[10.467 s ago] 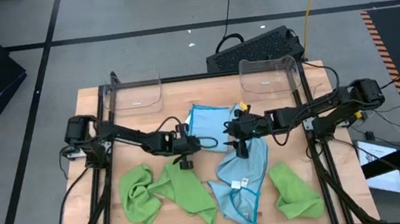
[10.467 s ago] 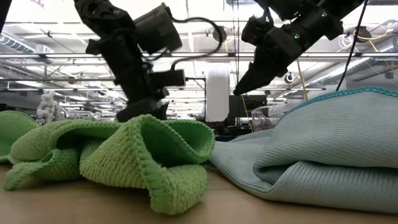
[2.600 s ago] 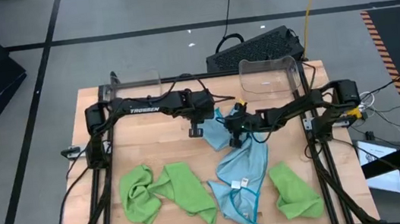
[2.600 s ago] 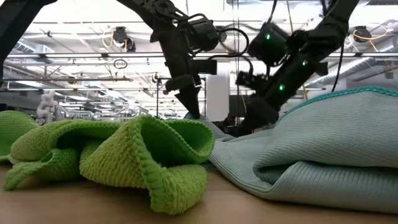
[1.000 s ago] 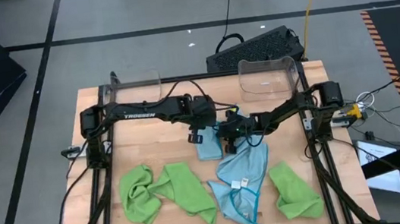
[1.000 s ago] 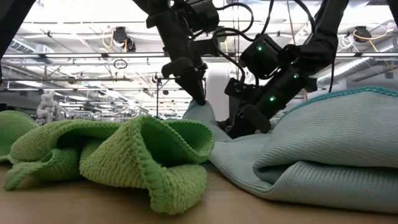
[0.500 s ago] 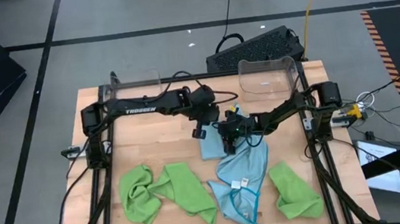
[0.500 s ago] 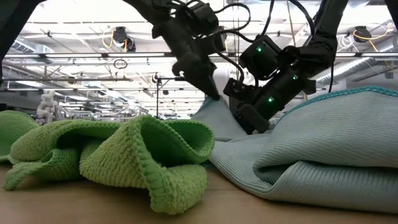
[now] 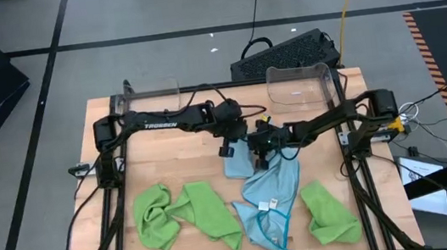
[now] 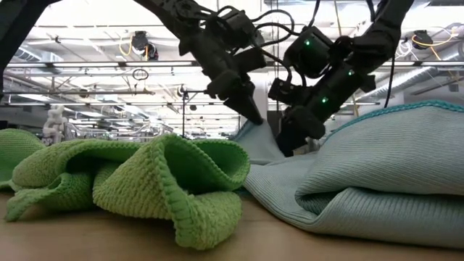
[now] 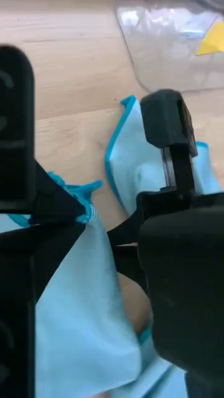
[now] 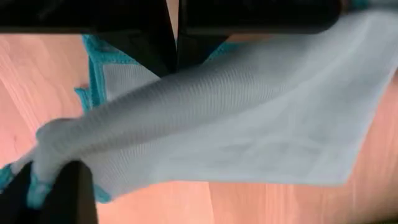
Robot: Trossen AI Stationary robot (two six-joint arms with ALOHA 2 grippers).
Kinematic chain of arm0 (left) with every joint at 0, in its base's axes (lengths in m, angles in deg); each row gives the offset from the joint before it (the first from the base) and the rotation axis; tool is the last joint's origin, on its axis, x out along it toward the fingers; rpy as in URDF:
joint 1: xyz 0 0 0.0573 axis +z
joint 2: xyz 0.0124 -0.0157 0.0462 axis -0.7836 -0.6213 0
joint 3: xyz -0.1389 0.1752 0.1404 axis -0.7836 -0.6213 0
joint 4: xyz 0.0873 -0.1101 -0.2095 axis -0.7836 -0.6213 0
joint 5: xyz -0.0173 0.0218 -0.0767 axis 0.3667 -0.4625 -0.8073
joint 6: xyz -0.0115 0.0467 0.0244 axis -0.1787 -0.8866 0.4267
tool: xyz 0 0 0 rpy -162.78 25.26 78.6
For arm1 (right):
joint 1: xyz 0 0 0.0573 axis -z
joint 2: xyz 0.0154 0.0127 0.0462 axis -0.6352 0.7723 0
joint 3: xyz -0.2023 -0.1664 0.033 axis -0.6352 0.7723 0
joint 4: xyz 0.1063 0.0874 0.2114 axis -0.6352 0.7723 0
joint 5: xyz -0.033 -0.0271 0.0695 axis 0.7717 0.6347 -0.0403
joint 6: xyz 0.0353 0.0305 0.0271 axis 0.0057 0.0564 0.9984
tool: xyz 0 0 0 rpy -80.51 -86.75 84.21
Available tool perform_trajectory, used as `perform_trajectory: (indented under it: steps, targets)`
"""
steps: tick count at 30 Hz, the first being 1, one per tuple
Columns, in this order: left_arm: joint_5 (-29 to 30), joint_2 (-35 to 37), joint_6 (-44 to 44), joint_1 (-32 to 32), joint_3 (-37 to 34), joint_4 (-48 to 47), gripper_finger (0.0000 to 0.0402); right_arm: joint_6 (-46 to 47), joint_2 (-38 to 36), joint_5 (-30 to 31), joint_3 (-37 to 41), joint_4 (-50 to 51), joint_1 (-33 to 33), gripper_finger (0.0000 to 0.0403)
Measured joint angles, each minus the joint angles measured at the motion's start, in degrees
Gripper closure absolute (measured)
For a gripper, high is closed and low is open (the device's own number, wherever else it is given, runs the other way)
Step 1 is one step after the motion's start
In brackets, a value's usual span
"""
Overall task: Fold microfiber towels
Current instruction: Fold the top left blue microfiber cloth
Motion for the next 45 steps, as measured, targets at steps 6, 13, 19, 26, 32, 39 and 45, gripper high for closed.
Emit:
perform_trajectory:
  steps: [6, 13, 19, 26, 32, 39, 45]
  targets:
    - [2.49, 0.0, 3.03, -0.37, 0.02, 1.91, 0.0268, 0.36, -3.29, 0.52, 0.03, 6.52, 0.0, 0.0399]
    - [6.8, 0.17, 6.32, -0.63, 0.04, 1.2, 0.0194, 0.31, -9.4, 7.11, -0.01, 18.49, 0.0, 0.0399]
    - [1.38, 0.03, 8.97, -0.89, -4.47, 2.27, 0.0209, 1.97, -16.49, 9.32, -0.03, 29.5, 0.0, 0.0399]
    - [4.55, -0.22, 11.25, -0.93, -15.16, 14.73, 0.026, 1.91, -21.17, 9.05, 2.6, 26.05, -0.02, 0.0399]
    - [12.51, -0.02, 15.84, 2.13, -18.16, 12.94, 0.0285, 3.19, -21.56, 6.48, 8.83, 12.83, -0.06, 0.0399]
    - [18.99, 0.17, 31.54, 5.79, -18.05, 7.49, 0.0288, 3.99, -21.16, 5.76, 10.7, 5.79, -0.13, 0.0399]
    - [19.44, 2.36, 41.05, 4.84, -18.43, 5.13, 0.0289, 1.87, -17.25, 5.89, 10.72, -2.18, -0.86, 0.0372]
